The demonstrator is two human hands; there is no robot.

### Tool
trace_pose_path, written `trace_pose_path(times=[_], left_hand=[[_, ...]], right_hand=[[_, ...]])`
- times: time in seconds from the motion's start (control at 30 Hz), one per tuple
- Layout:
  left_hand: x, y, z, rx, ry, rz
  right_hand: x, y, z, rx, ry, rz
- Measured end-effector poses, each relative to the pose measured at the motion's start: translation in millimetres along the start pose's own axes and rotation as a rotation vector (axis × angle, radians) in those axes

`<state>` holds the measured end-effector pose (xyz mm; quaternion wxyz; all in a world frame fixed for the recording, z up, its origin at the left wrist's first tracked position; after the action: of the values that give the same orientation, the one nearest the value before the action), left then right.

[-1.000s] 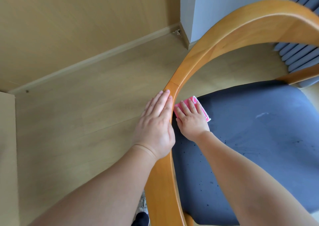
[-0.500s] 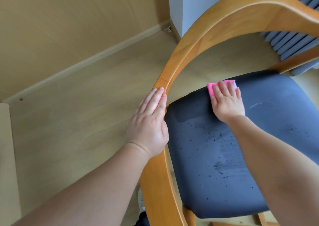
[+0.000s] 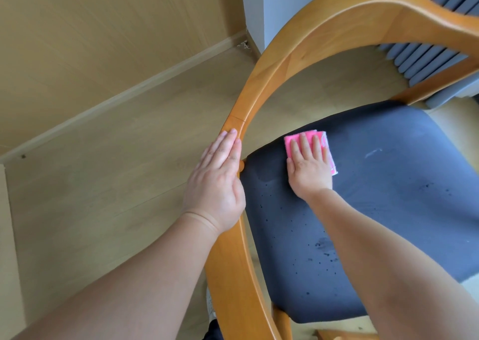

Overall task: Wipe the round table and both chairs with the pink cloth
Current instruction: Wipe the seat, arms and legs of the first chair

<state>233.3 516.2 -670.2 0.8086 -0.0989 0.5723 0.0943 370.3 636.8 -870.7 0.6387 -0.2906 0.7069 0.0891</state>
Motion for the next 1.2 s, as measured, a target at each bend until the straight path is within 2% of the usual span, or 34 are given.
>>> trace_pose_path(times=[0.33,0.73,0.9,0.97,1.1,1.2], left_hand=[[1,1,1,-0.006,0.023,-0.016],[1,0,1,-0.001,0.032,-0.013],[1,-1,0,-0.005,0.031,-0.018],[2,-1,0,-0.014,0.047,-0.026],[3,-1,1,-0.016,0.066,-0.042],[3,-1,-1,-0.018,0.069,-0.047]], right_hand=[[43,-80,-119,-0.421,-0.159,-0.129],[38,-89,-93,-0.486,-0.157,-0.129],[21,-80,-35,-0.415,-0.179,-0.095],[16,-71,-3,-0.311,-0.153,-0.103],[0,-54,75,0.019,-0.049,-0.035],[2,-52,97,0.100,-0.053,-0.041]])
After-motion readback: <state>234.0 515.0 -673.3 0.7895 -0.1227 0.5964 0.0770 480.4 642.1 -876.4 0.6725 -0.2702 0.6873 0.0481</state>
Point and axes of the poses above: each hand's wrist, its own y-axis towards the middle knuckle, its own x-axis out of the palm, z = x × y, the point moved 8 cm from there along y, towards the middle knuckle, and after that the axes turned 3 degrees about -y, right-handed, at the moved point
